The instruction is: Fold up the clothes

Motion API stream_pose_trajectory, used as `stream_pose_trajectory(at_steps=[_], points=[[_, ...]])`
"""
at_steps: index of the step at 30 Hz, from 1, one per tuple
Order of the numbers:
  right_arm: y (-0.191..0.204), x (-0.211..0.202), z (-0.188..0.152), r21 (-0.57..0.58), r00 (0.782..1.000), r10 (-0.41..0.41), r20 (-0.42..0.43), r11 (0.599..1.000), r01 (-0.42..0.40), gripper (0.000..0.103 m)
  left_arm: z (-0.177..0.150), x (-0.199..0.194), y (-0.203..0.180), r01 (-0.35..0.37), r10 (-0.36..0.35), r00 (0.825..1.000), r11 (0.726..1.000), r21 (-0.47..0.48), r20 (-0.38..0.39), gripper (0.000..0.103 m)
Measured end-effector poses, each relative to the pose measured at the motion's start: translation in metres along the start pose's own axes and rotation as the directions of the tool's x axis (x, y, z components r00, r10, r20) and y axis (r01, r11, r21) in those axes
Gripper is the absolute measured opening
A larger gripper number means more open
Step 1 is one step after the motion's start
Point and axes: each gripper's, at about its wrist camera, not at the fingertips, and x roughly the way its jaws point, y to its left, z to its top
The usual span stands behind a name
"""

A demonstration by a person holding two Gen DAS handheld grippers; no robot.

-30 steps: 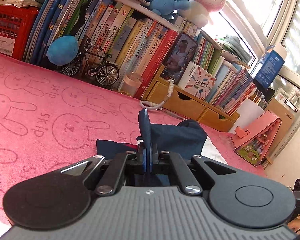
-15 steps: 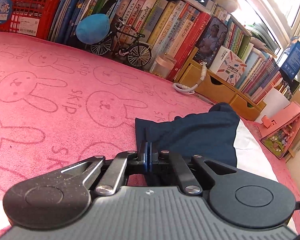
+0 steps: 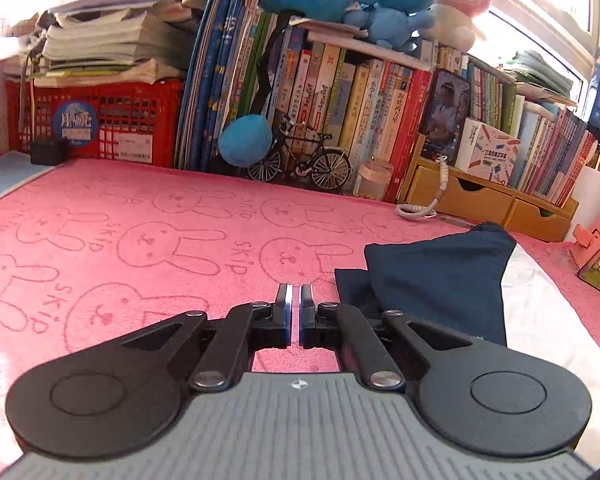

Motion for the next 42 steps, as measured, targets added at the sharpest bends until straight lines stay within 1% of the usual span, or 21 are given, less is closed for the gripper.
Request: stream_pose_trajectory(at_steps=[3,5,7,9,11,12,15,20,21,22,23,24,27,30,32,34,35,38,39,41,42], points=[[0.024,0.005,-0.013,-0.092,0.996,-0.078,0.038,0.992,0.081,0.098,-0.006,-0.042,-0.034,0.005,-0.015,0.997,0.992,0.122,0.081,0.009],[0.024,0.006,-0.014,-0.025,0.996,-0.035,0.078,0.999,0.037,0.097,-0.013,-0.065,-0.057,0.077,-0.094,0.99,0.984,0.158,0.101,0.014],[0.022,0.007,-0.012,0.038,0.994,-0.013,0.109,0.999,0.009,0.097,-0.023,-0.073,-0.075,0.138,-0.154,0.985,0.976,0.17,0.079,0.021],[0.028,0.014,-0.008,0.026,0.987,-0.106,0.123,0.994,0.104,0.096,-0.037,-0.069,-0.089,0.133,-0.143,0.989,0.97,0.201,0.033,0.022],[0.042,0.024,-0.006,-0.039,0.965,-0.227,0.134,0.972,0.234,0.096,-0.055,-0.059,-0.097,0.094,-0.089,0.996,0.965,0.246,-0.03,0.022],[0.047,0.025,-0.007,-0.06,0.955,-0.253,0.153,0.962,0.265,0.097,-0.063,-0.054,-0.098,0.071,-0.058,0.997,0.964,0.258,-0.058,0.022],[0.057,0.025,-0.01,-0.097,0.934,-0.299,0.193,0.942,0.322,0.097,-0.081,-0.053,-0.098,0.017,0.008,0.997,0.946,0.325,-0.074,0.026],[0.035,0.012,-0.011,0.052,0.909,-0.343,0.235,0.939,0.341,0.096,-0.096,-0.057,-0.113,-0.042,0.065,0.997,0.886,0.462,-0.033,0.026],[0.025,0.007,-0.011,0.086,0.888,-0.396,0.236,0.918,0.386,0.096,-0.095,-0.057,-0.112,-0.039,0.064,0.997,0.887,0.459,-0.039,0.027],[0.017,0.005,-0.012,0.096,0.887,-0.398,0.236,0.917,0.387,0.1,-0.094,-0.057,-0.111,-0.028,0.056,0.997,0.891,0.452,-0.047,0.028],[0.007,0.003,-0.014,0.104,0.904,-0.361,0.229,0.933,0.346,0.099,-0.093,-0.056,-0.11,-0.019,0.048,0.997,0.895,0.447,-0.055,0.028],[0.006,0.004,-0.015,0.111,0.907,-0.359,0.219,0.933,0.342,0.099,-0.093,-0.056,-0.11,-0.016,0.047,0.997,0.893,0.449,-0.058,0.028],[0.017,0.007,-0.013,0.101,0.899,-0.378,0.22,0.926,0.364,0.098,-0.093,-0.056,-0.108,-0.018,0.048,0.997,0.895,0.445,-0.057,0.028],[0.037,0.019,-0.004,0.048,0.912,-0.349,0.215,0.937,0.347,0.084,-0.092,-0.056,-0.106,-0.014,0.045,0.997,0.899,0.438,-0.062,0.028],[0.039,0.026,-0.002,0.026,0.918,-0.343,0.197,0.938,0.345,0.055,-0.091,-0.055,-0.105,-0.008,0.041,0.997,0.901,0.434,-0.067,0.029],[0.027,0.023,-0.004,0.074,0.929,-0.318,0.192,0.948,0.309,0.057,-0.088,-0.054,-0.097,0.006,0.029,0.996,0.92,0.393,-0.083,0.032],[0.017,0.019,-0.005,0.097,0.937,-0.296,0.185,0.954,0.282,0.064,-0.086,-0.053,-0.093,0.012,0.023,0.996,0.928,0.372,-0.091,0.039],[0.016,0.016,-0.011,0.063,0.932,-0.309,0.192,0.951,0.302,0.065,-0.079,-0.049,-0.079,0.045,-0.01,0.992,0.958,0.285,-0.124,0.051],[0.019,0.016,-0.01,0.055,0.929,-0.314,0.197,0.949,0.309,0.064,-0.077,-0.047,-0.074,0.06,-0.027,0.99,0.967,0.248,-0.137,0.051],[0.023,0.015,-0.009,0.06,0.931,-0.304,0.203,0.953,0.298,0.049,-0.076,-0.047,-0.071,0.068,-0.035,0.989,0.969,0.236,-0.142,0.052],[0.024,0.014,-0.008,0.059,0.931,-0.302,0.206,0.953,0.297,0.048,-0.077,-0.048,-0.073,0.063,-0.029,0.99,0.966,0.252,-0.136,0.052]])
